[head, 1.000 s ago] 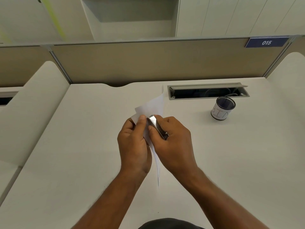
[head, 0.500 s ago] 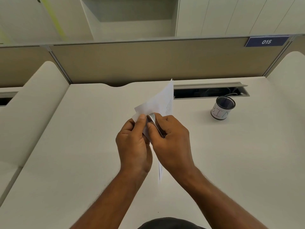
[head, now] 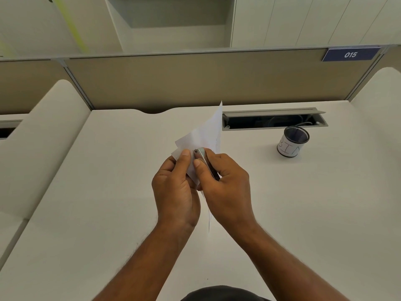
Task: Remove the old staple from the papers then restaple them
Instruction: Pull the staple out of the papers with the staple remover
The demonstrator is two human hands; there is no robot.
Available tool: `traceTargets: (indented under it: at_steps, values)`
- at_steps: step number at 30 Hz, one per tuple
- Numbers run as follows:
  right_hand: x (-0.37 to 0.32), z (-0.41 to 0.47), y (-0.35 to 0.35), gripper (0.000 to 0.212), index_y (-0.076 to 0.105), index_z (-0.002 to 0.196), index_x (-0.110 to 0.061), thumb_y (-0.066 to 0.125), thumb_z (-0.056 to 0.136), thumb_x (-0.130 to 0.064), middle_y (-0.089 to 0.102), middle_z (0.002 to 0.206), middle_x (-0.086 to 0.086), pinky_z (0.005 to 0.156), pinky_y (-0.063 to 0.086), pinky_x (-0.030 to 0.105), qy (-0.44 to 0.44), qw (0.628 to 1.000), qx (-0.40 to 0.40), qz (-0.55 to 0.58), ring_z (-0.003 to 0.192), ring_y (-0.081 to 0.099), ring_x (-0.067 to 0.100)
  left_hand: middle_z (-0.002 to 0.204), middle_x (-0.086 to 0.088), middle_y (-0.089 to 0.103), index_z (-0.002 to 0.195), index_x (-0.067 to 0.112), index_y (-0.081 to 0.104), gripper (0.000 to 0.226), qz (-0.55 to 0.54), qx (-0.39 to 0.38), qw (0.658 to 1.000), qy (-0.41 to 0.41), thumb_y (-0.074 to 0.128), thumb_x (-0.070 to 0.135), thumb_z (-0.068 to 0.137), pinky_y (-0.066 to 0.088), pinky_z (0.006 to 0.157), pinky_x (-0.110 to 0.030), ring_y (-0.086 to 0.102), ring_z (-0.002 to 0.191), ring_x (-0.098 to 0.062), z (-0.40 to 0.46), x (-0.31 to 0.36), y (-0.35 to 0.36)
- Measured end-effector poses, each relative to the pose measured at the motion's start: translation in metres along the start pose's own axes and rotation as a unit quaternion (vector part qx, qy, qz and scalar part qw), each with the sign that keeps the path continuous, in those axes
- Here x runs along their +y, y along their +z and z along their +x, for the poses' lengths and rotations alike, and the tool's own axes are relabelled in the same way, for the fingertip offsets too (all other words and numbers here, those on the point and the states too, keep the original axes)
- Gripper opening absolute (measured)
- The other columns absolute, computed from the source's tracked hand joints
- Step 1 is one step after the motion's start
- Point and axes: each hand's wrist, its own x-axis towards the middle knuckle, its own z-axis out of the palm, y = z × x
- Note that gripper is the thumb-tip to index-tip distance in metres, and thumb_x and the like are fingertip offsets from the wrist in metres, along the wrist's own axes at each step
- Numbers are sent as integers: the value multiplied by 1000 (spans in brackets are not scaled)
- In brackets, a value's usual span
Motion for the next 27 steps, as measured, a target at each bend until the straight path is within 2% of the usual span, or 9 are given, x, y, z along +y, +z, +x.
traceTargets:
  at_steps: [3, 7, 10, 13, 18, 22, 24, 27]
  values:
    - [1, 0, 0, 15, 59, 109, -39, 60, 95, -33, 68, 84, -8, 69, 59, 26, 6, 1000, 0, 7, 86, 64, 10, 116, -13, 76, 113, 13, 74, 21, -13, -4, 1000, -3, 63, 23, 98, 62, 76, -34, 74, 106, -31, 0, 0, 0]
    - [1, 0, -1, 21, 56, 114, -41, 59, 94, -35, 67, 81, -11, 72, 56, 21, 7, 1000, -3, 8, 88, 63, 8, 113, -11, 77, 106, 16, 77, 17, -14, -2, 1000, -6, 64, 23, 97, 62, 74, -33, 74, 105, -32, 1, 0, -2]
    - [1, 0, -2, 12, 57, 101, -45, 59, 94, -35, 66, 85, -11, 71, 55, 19, 3, 1000, -15, 8, 87, 62, 7, 111, -10, 78, 103, 18, 77, 16, -7, 1, 1000, -4, 64, 23, 96, 62, 74, -33, 75, 102, -30, 2, 0, -2]
    - [1, 0, -2, 14, 53, 101, -48, 58, 93, -37, 66, 85, -16, 73, 55, 21, 0, 1000, -17, 3, 87, 62, 7, 109, -9, 78, 102, 18, 78, 16, 1, 7, 1000, -2, 64, 23, 96, 62, 73, -32, 76, 101, -28, 2, 0, -2]
    - [2, 2, -3, 22, 63, 91, -57, 61, 93, -35, 68, 86, -27, 73, 59, 20, 20, 999, -27, 33, 88, 66, 7, 105, -5, 79, 93, 21, 80, 15, 10, 24, 1000, 1, 66, 22, 95, 61, 71, -29, 76, 98, -25, 2, 0, -1]
    - [4, 9, -9, 23, 56, 107, -39, 67, 93, -24, 65, 95, -22, 71, 49, 5, 22, 999, -13, 36, 91, 62, -4, 90, 10, 80, 84, 29, 80, 17, 33, 31, 999, 9, 66, 28, 94, 60, 66, -23, 77, 90, -15, 2, 1, 1]
    - [3, 14, -10, 27, 53, 112, -31, 68, 92, -21, 67, 104, -13, 71, 52, 8, 20, 999, -23, 32, 90, 63, -4, 86, 14, 79, 80, 36, 80, 22, 45, 31, 998, 14, 65, 29, 94, 61, 69, -25, 76, 89, -19, 2, 1, 2]
    - [2, 21, -12, 32, 49, 111, -34, 70, 90, -21, 64, 107, -14, 68, 51, 9, -22, 998, -49, -24, 74, 60, -4, 91, 11, 80, 87, 30, 79, 15, 57, 31, 998, 27, 65, 29, 93, 62, 75, -28, 76, 94, -23, 0, 0, 2]
